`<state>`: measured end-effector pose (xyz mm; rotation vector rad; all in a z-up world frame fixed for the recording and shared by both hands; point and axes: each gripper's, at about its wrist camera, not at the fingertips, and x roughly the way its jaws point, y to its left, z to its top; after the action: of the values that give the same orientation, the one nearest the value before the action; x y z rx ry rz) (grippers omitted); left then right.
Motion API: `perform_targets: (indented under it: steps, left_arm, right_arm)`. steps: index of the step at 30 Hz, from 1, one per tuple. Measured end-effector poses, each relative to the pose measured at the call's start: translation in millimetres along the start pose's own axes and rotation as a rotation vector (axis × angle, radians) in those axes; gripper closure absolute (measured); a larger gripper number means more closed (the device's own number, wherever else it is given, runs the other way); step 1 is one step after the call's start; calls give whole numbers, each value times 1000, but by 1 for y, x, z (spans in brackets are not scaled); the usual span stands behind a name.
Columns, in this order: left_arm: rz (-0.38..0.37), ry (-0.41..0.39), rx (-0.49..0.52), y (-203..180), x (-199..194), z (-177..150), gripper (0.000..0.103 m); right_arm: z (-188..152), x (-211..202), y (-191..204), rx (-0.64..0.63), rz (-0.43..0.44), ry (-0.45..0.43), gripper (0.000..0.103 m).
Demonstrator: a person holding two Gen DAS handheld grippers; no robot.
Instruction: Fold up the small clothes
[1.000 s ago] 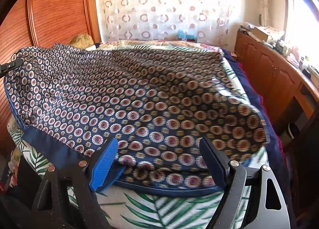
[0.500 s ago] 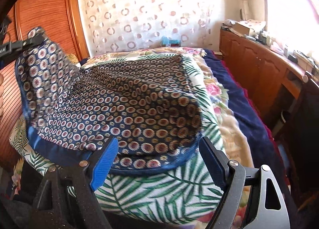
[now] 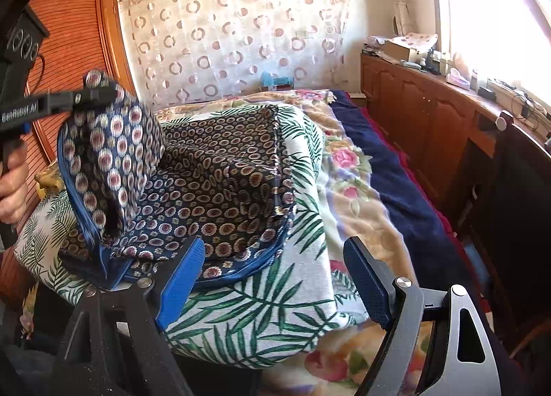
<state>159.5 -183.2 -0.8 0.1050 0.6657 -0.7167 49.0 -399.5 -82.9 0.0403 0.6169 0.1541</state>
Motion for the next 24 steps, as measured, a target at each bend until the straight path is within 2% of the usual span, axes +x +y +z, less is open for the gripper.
perform_targets:
  steps: [1, 2, 3, 4, 6, 9, 17, 18, 20, 22, 24]
  left_arm:
    - [-6, 3, -7, 3, -2, -1, 79]
    - [0, -2, -11, 0, 2, 0, 63]
    - [4, -10, -13, 1, 0, -1, 53]
    - [7, -18, -11, 4, -3, -2, 50]
    - [19, -26, -18, 8, -6, -5, 31]
    - [33, -33, -37, 22, -7, -12, 27]
    - [145, 17, -113, 83, 9, -36, 27]
    - [159, 20, -119, 90, 10, -39, 27]
    - [188, 30, -135, 104, 12, -44, 27]
    - [209, 36, -147, 117, 14, -48, 27]
    - [234, 42, -151, 128, 17, -51, 27]
  right_arm:
    - [1, 0, -1, 3, 0, -1, 19]
    - [4, -1, -2, 7, 4, -3, 19]
    - [7, 0, -3, 8, 6, -2, 19]
    - [9, 1, -2, 5, 6, -2, 19]
    - [16, 8, -1, -11, -2, -2, 19]
    - [27, 18, 2, -39, -5, -2, 19]
    - [70, 65, 10, -101, 26, -9, 20]
    - [77, 72, 12, -112, 37, -5, 26]
    - [89, 94, 13, -128, 49, 10, 32]
    - [102, 112, 14, -143, 59, 25, 43]
    - [115, 130, 16, -159, 67, 44, 49]
